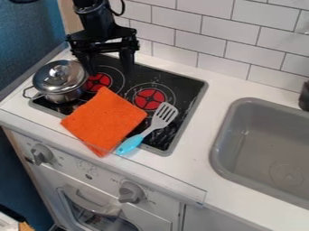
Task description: Grab the silver pot lid and put it on the lfet side of the stove
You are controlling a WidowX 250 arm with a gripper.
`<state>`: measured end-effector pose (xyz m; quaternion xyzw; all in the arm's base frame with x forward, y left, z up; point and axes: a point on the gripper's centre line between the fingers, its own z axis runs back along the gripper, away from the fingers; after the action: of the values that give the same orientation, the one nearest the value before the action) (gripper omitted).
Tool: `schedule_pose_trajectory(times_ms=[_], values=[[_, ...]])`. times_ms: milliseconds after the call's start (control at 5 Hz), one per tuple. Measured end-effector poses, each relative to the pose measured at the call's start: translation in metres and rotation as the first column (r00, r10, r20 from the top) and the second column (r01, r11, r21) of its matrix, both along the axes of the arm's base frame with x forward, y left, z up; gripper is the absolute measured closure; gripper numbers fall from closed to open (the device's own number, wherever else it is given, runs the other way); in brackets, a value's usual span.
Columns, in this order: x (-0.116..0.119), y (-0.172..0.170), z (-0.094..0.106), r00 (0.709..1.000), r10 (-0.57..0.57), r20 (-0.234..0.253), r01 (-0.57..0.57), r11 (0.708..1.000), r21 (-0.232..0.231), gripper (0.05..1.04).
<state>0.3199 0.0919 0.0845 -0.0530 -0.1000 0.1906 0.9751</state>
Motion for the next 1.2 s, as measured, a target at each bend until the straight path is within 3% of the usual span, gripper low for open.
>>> schedule_pose_trajectory(times_ms=[200, 600, 800, 1000, 1200], values=[[-0.003, -0.001, -0.012, 0.999, 0.006, -0.034, -0.007, 1.0, -0.013, 0.085], [-0.009, 0.03, -0.014, 0.989, 0.148, -0.012, -0.148, 0.989, 0.004, 0.085], [-0.023, 0.067, -0.012, 0.949, 0.315, 0.008, -0.315, 0.949, -0.026, 0.085], [-0.026, 0.092, -0.007, 0.905, 0.425, 0.029, -0.425, 0.905, -0.002, 0.085], [-0.025, 0.115, -0.016, 0.861, 0.508, 0.014, -0.509, 0.861, 0.004, 0.085]])
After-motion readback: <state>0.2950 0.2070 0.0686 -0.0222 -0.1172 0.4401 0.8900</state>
